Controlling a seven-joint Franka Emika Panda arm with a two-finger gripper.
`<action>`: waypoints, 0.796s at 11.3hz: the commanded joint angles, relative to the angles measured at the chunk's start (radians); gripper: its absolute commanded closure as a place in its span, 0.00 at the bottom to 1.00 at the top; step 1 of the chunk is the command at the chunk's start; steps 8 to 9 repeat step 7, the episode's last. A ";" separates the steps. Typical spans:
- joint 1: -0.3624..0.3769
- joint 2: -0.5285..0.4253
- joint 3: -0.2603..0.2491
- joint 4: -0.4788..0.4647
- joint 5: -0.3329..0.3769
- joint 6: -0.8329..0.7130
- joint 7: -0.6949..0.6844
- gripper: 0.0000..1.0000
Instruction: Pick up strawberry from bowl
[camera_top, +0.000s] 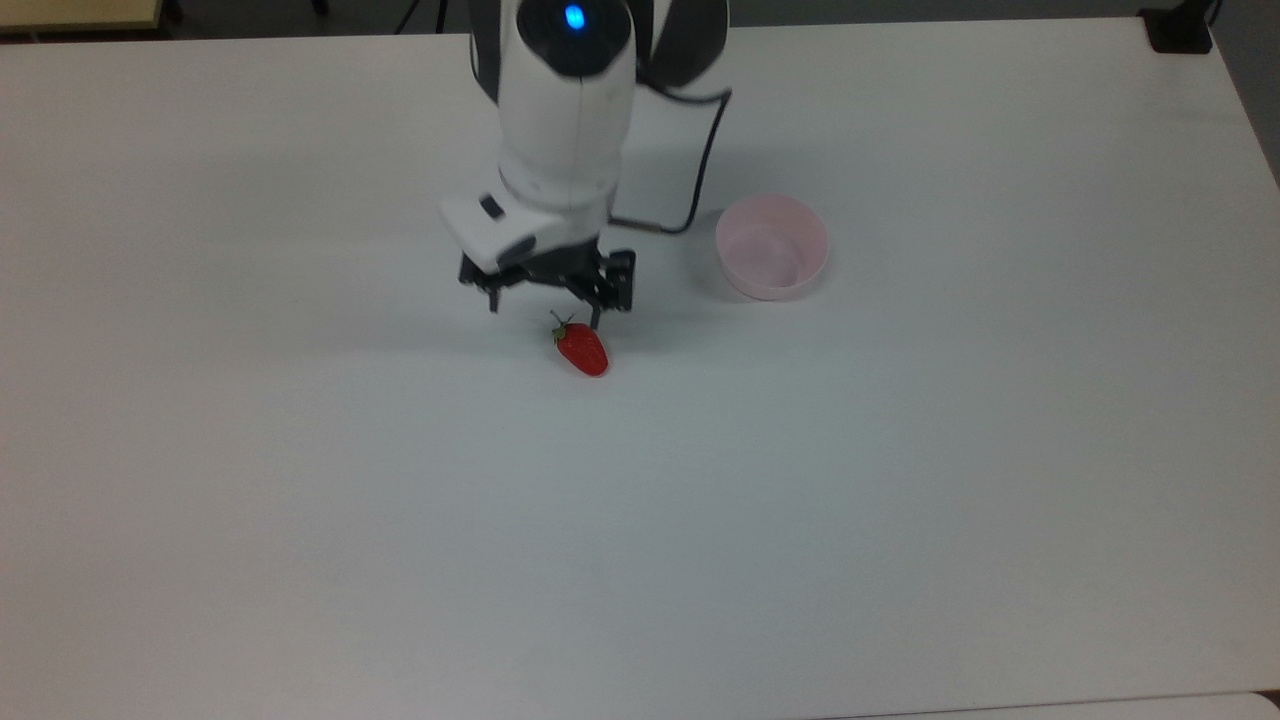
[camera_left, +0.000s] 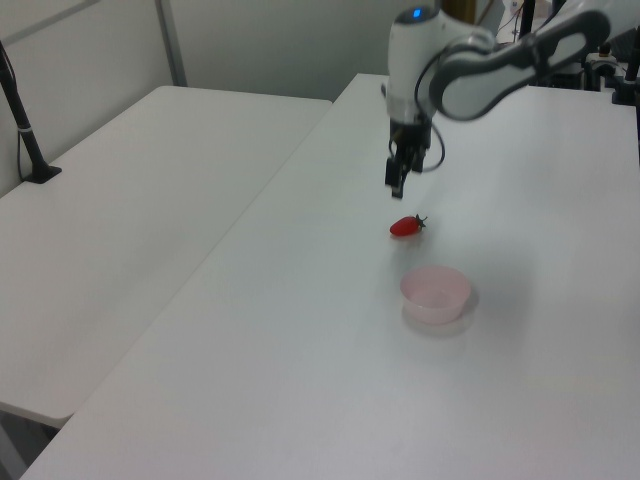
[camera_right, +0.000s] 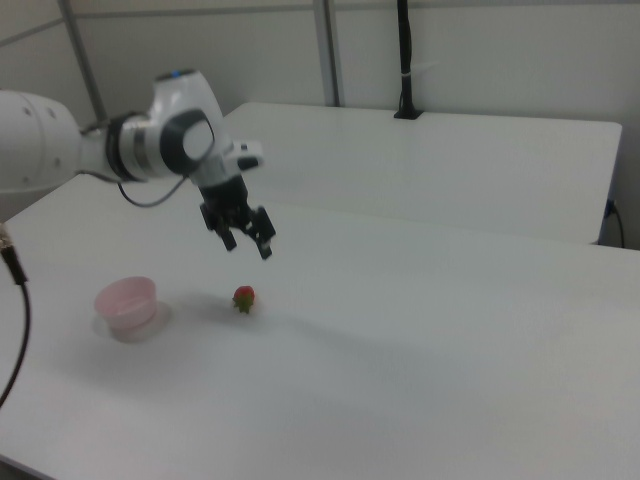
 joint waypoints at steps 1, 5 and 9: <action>-0.045 -0.207 -0.004 -0.031 0.007 -0.182 -0.088 0.00; -0.052 -0.292 -0.004 -0.008 0.072 -0.367 -0.082 0.00; -0.052 -0.291 -0.005 0.026 0.106 -0.420 -0.091 0.00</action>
